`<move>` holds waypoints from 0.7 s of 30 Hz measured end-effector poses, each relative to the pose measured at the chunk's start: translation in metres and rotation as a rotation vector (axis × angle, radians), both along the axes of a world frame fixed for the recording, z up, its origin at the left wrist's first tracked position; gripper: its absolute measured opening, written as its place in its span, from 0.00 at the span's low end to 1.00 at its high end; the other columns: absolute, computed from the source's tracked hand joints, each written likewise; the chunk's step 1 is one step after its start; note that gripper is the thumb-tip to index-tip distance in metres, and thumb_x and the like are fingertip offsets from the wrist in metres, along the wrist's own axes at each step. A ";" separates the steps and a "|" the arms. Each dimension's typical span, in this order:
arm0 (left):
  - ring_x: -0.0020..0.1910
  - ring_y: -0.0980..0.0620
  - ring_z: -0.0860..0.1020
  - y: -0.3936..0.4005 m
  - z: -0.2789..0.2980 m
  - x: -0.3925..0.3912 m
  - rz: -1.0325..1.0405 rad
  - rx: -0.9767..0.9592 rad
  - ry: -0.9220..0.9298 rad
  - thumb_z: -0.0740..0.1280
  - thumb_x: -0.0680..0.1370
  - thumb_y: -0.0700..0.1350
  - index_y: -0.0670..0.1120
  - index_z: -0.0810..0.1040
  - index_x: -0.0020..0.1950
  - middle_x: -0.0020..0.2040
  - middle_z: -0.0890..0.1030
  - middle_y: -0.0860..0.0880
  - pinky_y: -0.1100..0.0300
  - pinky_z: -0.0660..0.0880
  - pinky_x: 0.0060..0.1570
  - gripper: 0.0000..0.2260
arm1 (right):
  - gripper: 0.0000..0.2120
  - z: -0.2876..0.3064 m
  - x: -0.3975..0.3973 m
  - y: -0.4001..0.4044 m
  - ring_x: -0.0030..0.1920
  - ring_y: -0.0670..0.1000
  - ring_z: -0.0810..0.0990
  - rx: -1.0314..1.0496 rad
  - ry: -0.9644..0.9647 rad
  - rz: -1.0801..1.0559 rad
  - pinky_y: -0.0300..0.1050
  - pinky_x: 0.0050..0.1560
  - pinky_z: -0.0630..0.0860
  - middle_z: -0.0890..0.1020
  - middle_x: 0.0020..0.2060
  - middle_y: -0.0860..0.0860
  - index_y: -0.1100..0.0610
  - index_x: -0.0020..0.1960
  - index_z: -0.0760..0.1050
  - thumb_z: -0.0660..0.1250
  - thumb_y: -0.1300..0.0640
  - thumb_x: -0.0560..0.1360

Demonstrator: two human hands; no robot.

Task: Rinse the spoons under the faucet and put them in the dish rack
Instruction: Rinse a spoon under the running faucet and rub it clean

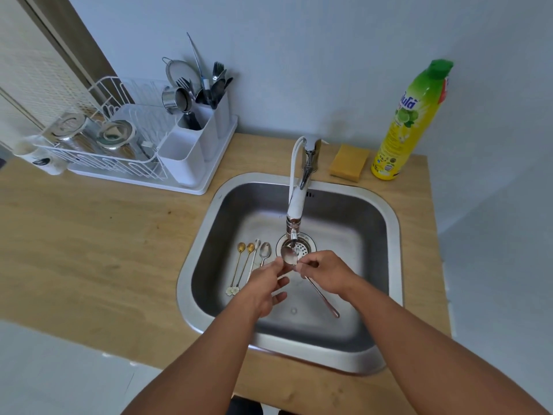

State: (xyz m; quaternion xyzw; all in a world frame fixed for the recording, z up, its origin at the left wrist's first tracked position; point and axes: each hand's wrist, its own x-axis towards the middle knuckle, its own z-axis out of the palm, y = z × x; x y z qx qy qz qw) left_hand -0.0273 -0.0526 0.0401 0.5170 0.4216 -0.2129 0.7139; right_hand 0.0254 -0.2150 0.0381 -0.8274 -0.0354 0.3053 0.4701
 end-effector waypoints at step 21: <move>0.45 0.55 0.82 0.009 -0.006 0.035 -0.087 0.158 -0.099 0.72 0.79 0.55 0.55 0.84 0.52 0.42 0.87 0.56 0.56 0.76 0.41 0.06 | 0.11 0.000 -0.010 0.004 0.43 0.45 0.82 -0.157 -0.175 0.063 0.53 0.50 0.81 0.85 0.39 0.40 0.46 0.41 0.83 0.67 0.45 0.80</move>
